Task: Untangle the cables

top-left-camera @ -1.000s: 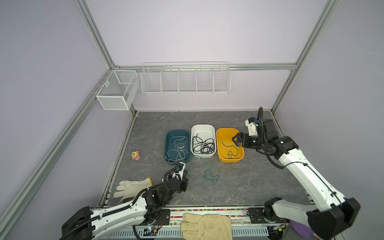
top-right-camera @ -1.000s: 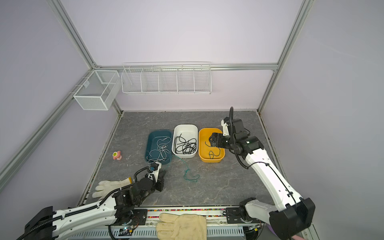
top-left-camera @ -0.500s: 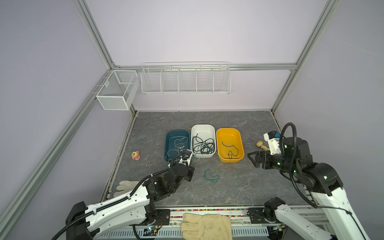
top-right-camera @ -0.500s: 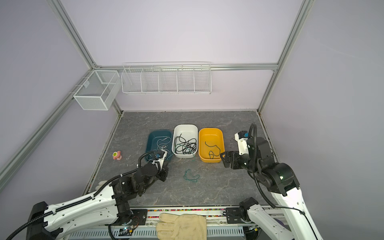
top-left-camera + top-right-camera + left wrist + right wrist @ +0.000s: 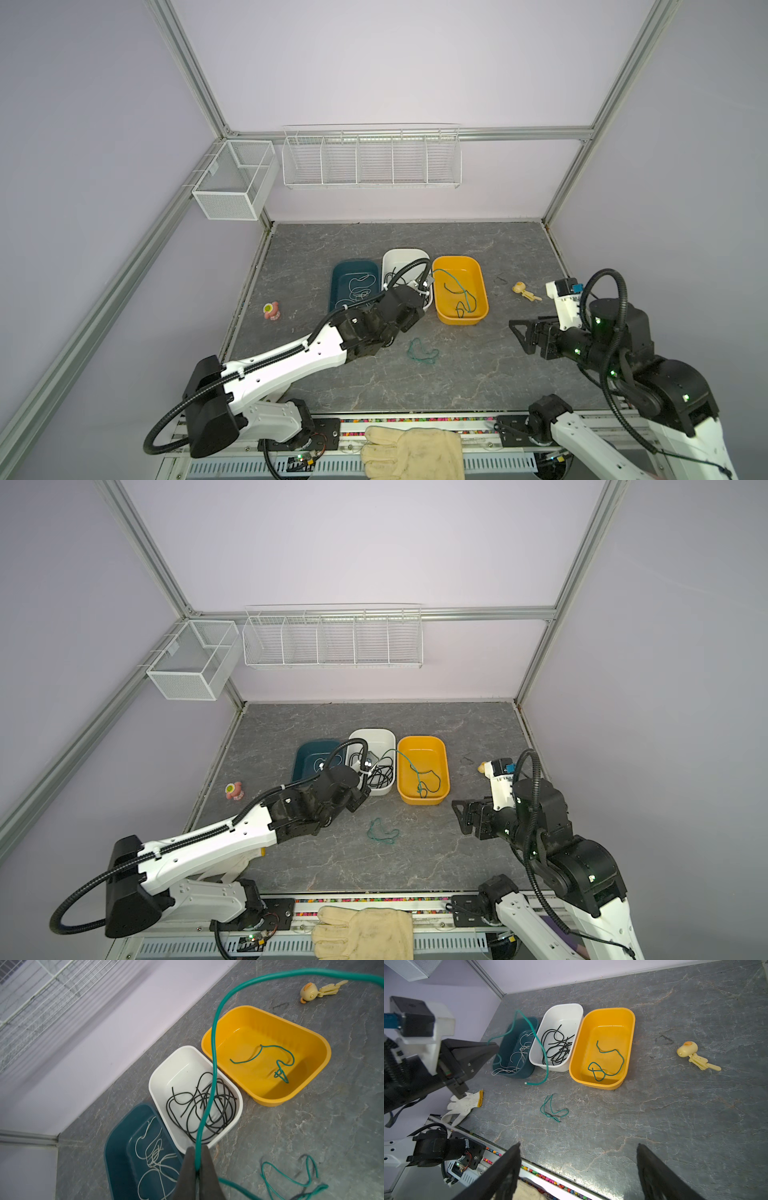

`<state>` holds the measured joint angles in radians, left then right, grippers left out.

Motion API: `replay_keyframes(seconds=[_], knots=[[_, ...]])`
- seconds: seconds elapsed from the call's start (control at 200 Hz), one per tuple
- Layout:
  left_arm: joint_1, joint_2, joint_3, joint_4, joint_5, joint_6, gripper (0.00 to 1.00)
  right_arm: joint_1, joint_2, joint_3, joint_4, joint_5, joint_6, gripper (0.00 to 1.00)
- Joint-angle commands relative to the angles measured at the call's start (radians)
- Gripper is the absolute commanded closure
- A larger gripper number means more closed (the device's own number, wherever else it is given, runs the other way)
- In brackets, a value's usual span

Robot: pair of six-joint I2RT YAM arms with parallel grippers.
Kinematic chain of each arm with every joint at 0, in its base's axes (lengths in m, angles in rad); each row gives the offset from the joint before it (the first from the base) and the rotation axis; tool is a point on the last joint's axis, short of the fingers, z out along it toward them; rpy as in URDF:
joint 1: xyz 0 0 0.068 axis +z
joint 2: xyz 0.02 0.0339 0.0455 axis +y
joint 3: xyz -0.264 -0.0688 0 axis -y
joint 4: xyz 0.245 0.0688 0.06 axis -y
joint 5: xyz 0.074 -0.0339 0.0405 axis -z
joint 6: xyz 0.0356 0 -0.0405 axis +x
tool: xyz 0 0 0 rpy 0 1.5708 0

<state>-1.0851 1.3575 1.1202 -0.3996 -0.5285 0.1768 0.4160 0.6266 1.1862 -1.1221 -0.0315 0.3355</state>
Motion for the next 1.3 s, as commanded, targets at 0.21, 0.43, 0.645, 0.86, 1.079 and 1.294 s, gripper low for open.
replay_keyframes(seconds=[0.21, 0.43, 0.645, 0.86, 1.079, 1.294], knots=[[0.043, 0.329, 0.338, -0.101, 0.042, 0.206, 1.0, 0.008, -0.102, -0.084, 0.036, 0.034, -0.015, 0.12], [0.054, 0.569, 0.567, -0.189, 0.023, 0.313, 1.0, 0.008, -0.165, -0.106, 0.035, 0.109, -0.014, 0.12], [0.086, 0.713, 0.728, -0.248, -0.007, 0.363, 1.0, 0.008, -0.204, -0.132, 0.039, 0.127, -0.004, 0.12], [0.103, 0.781, 0.778, -0.263, -0.04, 0.414, 1.0, 0.008, -0.225, -0.149, 0.038, 0.129, -0.003, 0.12], [0.1, 0.862, 0.853, -0.327, -0.058, 0.417, 1.0, 0.008, -0.24, -0.167, 0.046, 0.128, 0.001, 0.12], [0.088, 0.92, 0.908, -0.366, -0.061, 0.414, 1.0, 0.009, -0.244, -0.177, 0.054, 0.127, 0.001, 0.12]])
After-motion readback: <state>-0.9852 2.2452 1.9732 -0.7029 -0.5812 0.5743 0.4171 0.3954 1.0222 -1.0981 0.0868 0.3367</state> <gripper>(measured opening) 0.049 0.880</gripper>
